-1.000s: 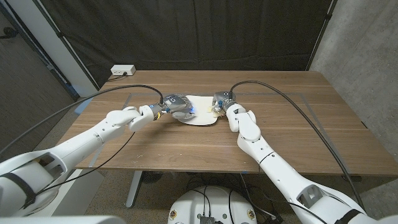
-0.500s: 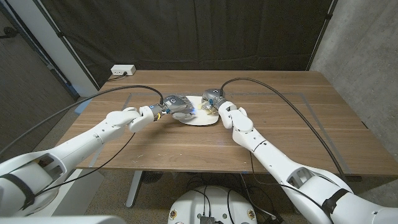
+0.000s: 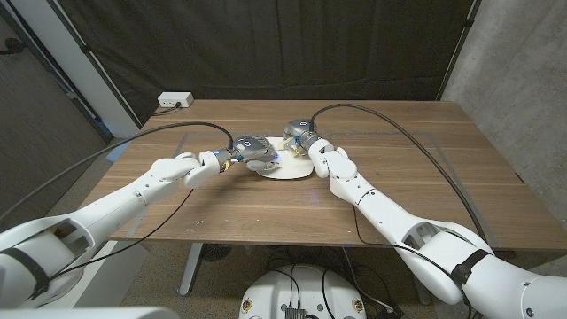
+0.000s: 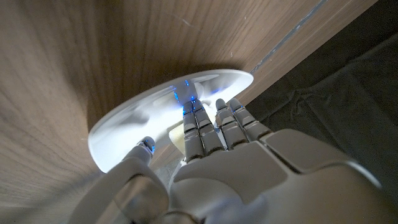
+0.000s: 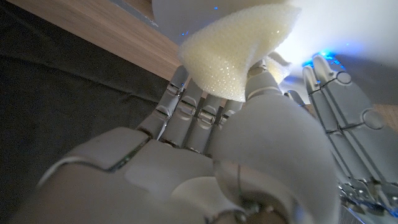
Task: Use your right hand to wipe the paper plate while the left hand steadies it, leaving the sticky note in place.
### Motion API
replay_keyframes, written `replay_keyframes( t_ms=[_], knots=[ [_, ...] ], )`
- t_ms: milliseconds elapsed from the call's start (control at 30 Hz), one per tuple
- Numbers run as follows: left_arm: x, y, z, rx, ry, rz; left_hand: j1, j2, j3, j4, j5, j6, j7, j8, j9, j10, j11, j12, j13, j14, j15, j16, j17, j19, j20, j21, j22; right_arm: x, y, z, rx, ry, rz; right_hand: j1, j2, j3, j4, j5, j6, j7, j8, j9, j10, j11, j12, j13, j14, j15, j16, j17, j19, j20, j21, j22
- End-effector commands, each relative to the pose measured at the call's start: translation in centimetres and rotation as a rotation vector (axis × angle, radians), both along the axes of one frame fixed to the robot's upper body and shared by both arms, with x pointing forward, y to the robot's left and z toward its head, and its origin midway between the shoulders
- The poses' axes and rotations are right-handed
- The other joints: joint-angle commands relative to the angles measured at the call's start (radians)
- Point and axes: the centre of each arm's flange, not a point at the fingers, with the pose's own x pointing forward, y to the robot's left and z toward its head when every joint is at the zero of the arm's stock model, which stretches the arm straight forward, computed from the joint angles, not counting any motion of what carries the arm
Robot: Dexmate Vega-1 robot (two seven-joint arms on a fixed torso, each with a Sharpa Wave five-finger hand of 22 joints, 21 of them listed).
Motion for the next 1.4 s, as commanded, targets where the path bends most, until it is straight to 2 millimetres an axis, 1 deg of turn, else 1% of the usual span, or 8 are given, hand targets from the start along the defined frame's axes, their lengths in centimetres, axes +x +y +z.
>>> replay_keyframes(
  t_ms=[33,167,300,433,667,900,1233,1400],
  knots=[
    [0.3,0.0,0.4,-0.004,0.001,0.003,0.003,0.001,-0.001,0.001,0.008,-0.006,0.001,0.004,0.002,0.004,0.003,0.001,0.004,-0.002,-0.147,-0.001,0.001,0.006,-0.007,-0.005,0.004,-0.1,-1.4,-1.5,-0.010,-0.008,-0.034,0.011,0.006,0.004,-0.006,0.008,0.102,0.035,-0.005,0.004,0.002,-0.011,-0.001,0.003,0.009,-0.112,-0.003,0.004,-0.009,-0.096,0.008,-0.001],
    [0.5,-0.1,0.5,-0.006,0.002,-0.002,0.002,0.001,-0.002,0.001,0.009,-0.010,0.001,0.003,0.002,0.002,0.001,0.001,0.004,-0.003,-0.146,-0.001,0.001,0.006,-0.007,-0.005,0.004,-0.1,-2.1,-2.5,-0.012,0.016,-0.060,0.019,0.000,0.003,-0.010,0.009,0.117,0.037,-0.001,0.005,0.009,-0.009,0.000,0.005,0.009,-0.113,-0.004,0.007,-0.010,-0.099,0.012,-0.004],
    [0.6,-0.2,0.5,-0.006,0.003,-0.004,0.001,0.001,-0.002,0.001,0.009,-0.014,0.001,0.002,0.002,0.003,0.003,0.001,0.004,-0.004,-0.146,-0.001,0.001,0.006,-0.007,-0.006,0.004,-0.2,-2.9,-3.6,-0.014,0.060,-0.093,0.034,-0.016,0.002,-0.016,0.012,0.160,0.053,0.007,0.002,0.028,-0.013,0.005,0.009,0.014,-0.113,-0.006,0.012,-0.010,-0.102,0.023,-0.011],
    [0.7,-0.2,0.5,-0.003,0.004,0.001,0.001,0.000,-0.003,0.001,0.010,-0.015,-0.001,0.003,0.003,0.001,0.004,0.001,0.004,-0.004,-0.147,-0.002,0.001,0.006,-0.007,-0.007,0.004,-0.7,-3.7,-4.7,-0.015,0.100,-0.122,0.038,-0.018,0.003,-0.016,0.013,0.166,0.056,0.006,0.001,0.032,-0.014,0.005,0.010,0.016,-0.113,-0.007,0.014,-0.009,-0.103,0.027,-0.013],
    [0.8,-0.2,0.5,0.000,0.007,0.005,-0.001,0.000,-0.004,0.001,0.010,-0.023,-0.003,0.002,0.003,0.003,0.000,0.002,0.004,-0.005,-0.147,-0.002,0.001,0.006,-0.007,-0.008,0.004,-3.0,-5.2,-5.5,0.010,0.147,-0.175,0.042,-0.021,0.003,-0.015,0.015,0.166,0.055,0.001,0.000,0.033,-0.014,0.004,0.012,0.016,-0.113,-0.010,0.015,-0.011,-0.105,0.031,-0.015],
    [0.9,-0.5,0.5,0.003,0.007,-0.001,-0.001,0.000,-0.005,0.001,0.011,-0.024,-0.002,0.003,0.003,-0.001,0.003,0.000,0.004,-0.005,-0.147,-0.002,0.001,0.006,-0.006,-0.009,0.004,-5.6,-6.4,-6.1,0.018,0.183,-0.226,0.045,-0.021,0.004,-0.014,0.015,0.166,0.055,-0.002,-0.001,0.032,-0.014,0.003,0.014,0.017,-0.113,-0.012,0.016,-0.012,-0.106,0.034,-0.018],
    [0.7,-0.5,0.4,0.003,0.010,-0.001,-0.003,0.000,-0.006,0.001,0.012,-0.027,-0.003,0.004,0.003,0.000,0.003,0.001,0.004,-0.006,-0.146,-0.002,0.001,0.006,-0.006,-0.011,0.004,-7.4,-9.4,-8.1,0.001,0.280,-0.367,0.048,-0.024,0.004,-0.012,0.016,0.170,0.056,-0.006,-0.001,0.036,-0.014,0.002,0.016,0.015,-0.112,-0.017,0.017,-0.016,-0.105,0.039,-0.021],
    [0.5,-0.5,0.3,0.003,0.013,0.002,-0.003,0.000,-0.007,0.001,0.012,-0.029,-0.003,0.004,0.003,0.000,0.002,0.001,0.004,-0.007,-0.146,-0.002,0.001,0.006,-0.006,-0.011,0.004,-8.1,-11.2,-8.5,0.002,0.283,-0.446,0.049,-0.024,0.004,-0.011,0.017,0.171,0.056,-0.008,-0.001,0.037,-0.014,0.002,0.017,0.015,-0.112,-0.019,0.018,-0.018,-0.105,0.041,-0.023]
  ],
)
